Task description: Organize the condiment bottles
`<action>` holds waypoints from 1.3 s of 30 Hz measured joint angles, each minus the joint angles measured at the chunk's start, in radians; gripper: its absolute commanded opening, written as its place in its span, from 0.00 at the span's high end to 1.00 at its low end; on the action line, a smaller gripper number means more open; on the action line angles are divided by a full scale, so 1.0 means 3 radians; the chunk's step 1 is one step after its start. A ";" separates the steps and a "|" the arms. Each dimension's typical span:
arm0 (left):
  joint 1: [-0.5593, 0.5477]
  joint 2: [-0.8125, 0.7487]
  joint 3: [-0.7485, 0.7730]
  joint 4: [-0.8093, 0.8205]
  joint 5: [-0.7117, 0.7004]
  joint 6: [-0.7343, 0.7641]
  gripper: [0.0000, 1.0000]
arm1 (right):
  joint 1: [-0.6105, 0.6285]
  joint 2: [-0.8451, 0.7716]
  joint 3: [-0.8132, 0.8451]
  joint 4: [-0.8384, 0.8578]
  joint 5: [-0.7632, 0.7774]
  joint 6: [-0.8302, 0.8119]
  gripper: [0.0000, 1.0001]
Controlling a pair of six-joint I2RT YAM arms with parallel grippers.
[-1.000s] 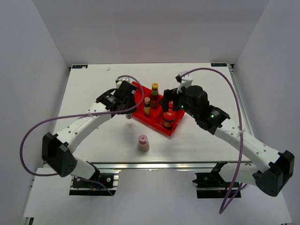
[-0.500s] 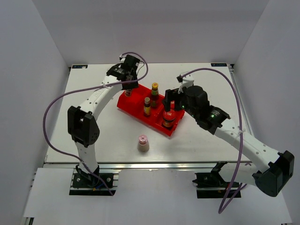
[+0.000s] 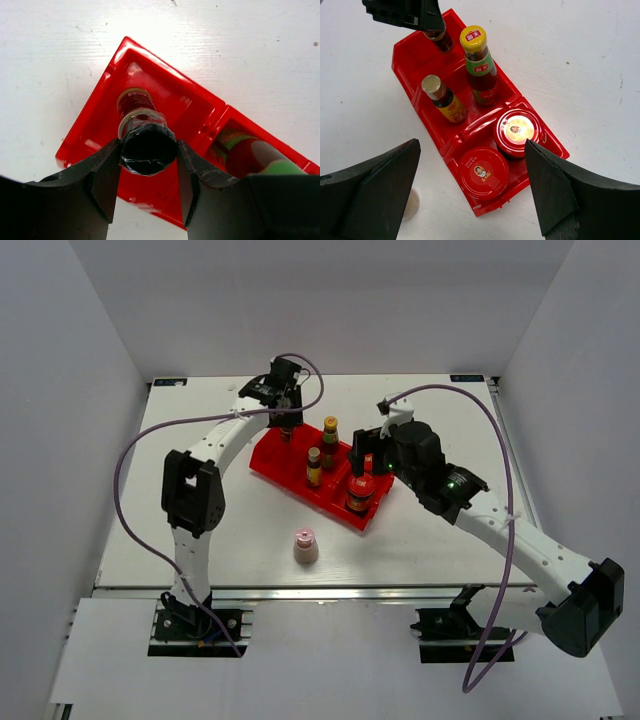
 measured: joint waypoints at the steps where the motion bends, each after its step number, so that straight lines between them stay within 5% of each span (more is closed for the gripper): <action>1: 0.0000 0.0029 0.0000 0.0046 0.0004 0.0024 0.66 | -0.0006 0.0005 0.0000 0.0000 0.0001 -0.0001 0.11; 11: 0.0053 0.0487 0.0298 0.0141 0.0172 0.0074 0.64 | -0.0065 0.0055 -0.0014 -0.0001 0.0013 -0.0025 0.11; 29: 0.0122 0.0490 0.0312 0.0125 0.0336 0.0046 0.06 | -0.0085 0.0042 -0.0038 -0.0004 0.0008 -0.0020 0.11; 39: 0.0122 -0.0060 -0.0083 0.0057 0.0310 -0.0050 0.02 | -0.0085 -0.0072 -0.0067 -0.0116 0.0036 0.0052 0.11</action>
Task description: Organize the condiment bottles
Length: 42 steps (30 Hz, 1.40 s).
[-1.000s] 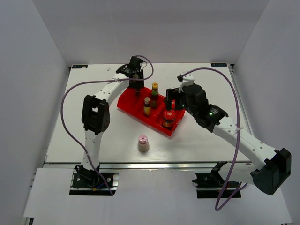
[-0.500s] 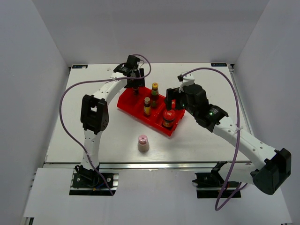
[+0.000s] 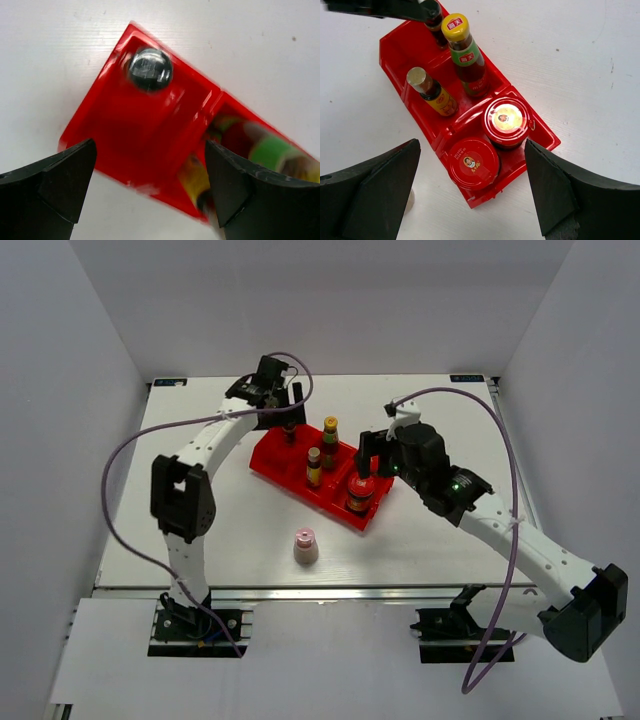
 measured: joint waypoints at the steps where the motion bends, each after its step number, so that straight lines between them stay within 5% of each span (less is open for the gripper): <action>1: 0.0000 -0.0173 -0.0146 0.0011 0.0001 -0.0033 0.02 | 0.0000 -0.0005 0.0000 -0.0020 0.0015 0.0027 0.11; 6: -0.0076 -0.1329 -0.1291 0.0158 -0.0022 -0.0292 0.02 | -0.0042 -0.0004 -0.0001 -0.0187 0.0122 0.0172 0.11; 10: -0.0533 -0.1867 -0.1877 0.0121 -0.0234 -0.0506 0.02 | -0.0099 -0.0005 -0.0003 -0.0263 0.0179 0.0253 0.11; 15: -0.1195 -0.2135 -0.2296 0.0112 -0.0256 -0.0745 0.02 | -0.0134 -0.0042 -0.0112 -0.0312 0.0237 0.0299 0.11; 29: -0.1967 -0.2178 -0.2633 -0.0071 -0.0356 -0.1204 0.02 | -0.0175 -0.0186 -0.0193 -0.0445 0.0409 0.0303 0.11; 35: -0.1985 -0.2079 -0.2757 -0.0134 -0.0425 -0.1287 0.11 | -0.0195 -0.0201 -0.0212 -0.0484 0.0423 0.0303 0.11; 42: -0.1993 -0.2023 -0.2781 -0.0192 -0.0516 -0.1362 0.41 | -0.0195 -0.0230 -0.0217 -0.0500 0.0422 0.0303 0.11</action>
